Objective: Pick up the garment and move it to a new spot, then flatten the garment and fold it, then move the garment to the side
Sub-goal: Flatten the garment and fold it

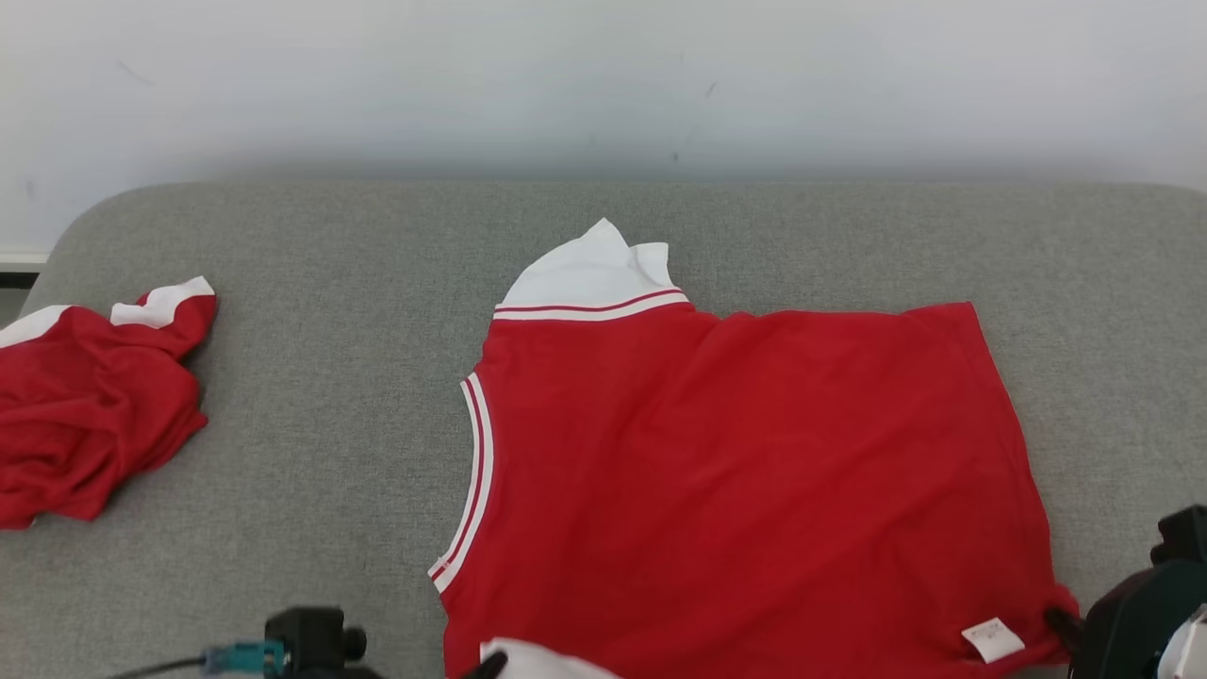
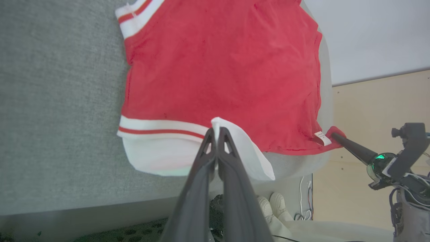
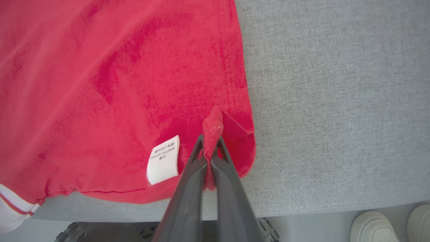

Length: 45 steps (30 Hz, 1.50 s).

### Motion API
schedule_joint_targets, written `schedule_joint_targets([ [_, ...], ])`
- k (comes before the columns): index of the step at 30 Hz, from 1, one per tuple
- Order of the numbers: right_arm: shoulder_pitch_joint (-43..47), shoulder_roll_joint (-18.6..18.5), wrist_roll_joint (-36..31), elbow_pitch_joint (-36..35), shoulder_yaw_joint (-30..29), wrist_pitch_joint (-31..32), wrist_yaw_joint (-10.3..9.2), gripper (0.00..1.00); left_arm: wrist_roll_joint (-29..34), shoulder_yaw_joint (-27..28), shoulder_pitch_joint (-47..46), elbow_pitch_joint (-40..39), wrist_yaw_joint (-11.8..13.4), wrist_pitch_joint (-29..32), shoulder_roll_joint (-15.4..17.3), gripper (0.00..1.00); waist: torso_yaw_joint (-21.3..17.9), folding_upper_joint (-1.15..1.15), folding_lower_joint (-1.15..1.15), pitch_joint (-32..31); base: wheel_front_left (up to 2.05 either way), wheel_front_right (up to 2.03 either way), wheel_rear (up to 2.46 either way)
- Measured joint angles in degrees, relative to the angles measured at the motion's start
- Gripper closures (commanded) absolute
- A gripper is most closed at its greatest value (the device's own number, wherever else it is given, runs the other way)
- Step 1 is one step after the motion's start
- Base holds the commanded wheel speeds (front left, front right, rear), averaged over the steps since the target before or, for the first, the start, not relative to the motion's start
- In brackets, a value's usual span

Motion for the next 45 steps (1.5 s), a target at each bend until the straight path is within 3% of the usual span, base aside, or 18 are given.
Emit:
schedule_joint_targets([
  [19, -9.01, 1.15, -0.44, 6.38, -1.37, -13.80, -0.01, 1.00, 12.13, -1.04, -21.34, 16.16, -5.66, -12.91, -9.45, 1.00, 0.28, 0.01, 0.01, 4.21, 0.00, 0.00, 0.00],
  [40, -14.23, 1.26, -2.36, 10.95, -0.49, -21.07, 0.00, 1.00, 14.93, -0.30, -30.84, 26.49, -7.97, -15.88, -9.89, 1.00, -1.27, 0.01, 0.00, 6.52, 0.00, 0.00, 0.00],
  [41, -14.55, 1.46, -2.46, 11.37, -0.47, -21.42, -0.01, 0.63, 15.03, -0.24, -31.00, 27.26, -7.93, -16.47, -10.06, 0.97, -1.35, 0.00, 0.00, 6.57, 0.00, 0.00, 0.00],
  [42, -14.84, 1.58, -2.70, 11.72, -0.51, -22.01, -0.01, 0.00, 15.79, -0.44, -31.25, 28.07, -7.92, -16.90, -10.12, 0.02, -1.42, 0.01, 0.00, 6.60, 0.00, 0.00, 0.00],
  [45, -15.20, 1.88, -3.48, 12.68, -0.59, -23.43, -0.01, 0.00, 16.78, -0.92, -31.36, 30.29, -7.98, -18.33, -10.48, 0.00, -1.47, 0.01, 0.01, 6.43, 0.00, 0.00, 0.00],
])
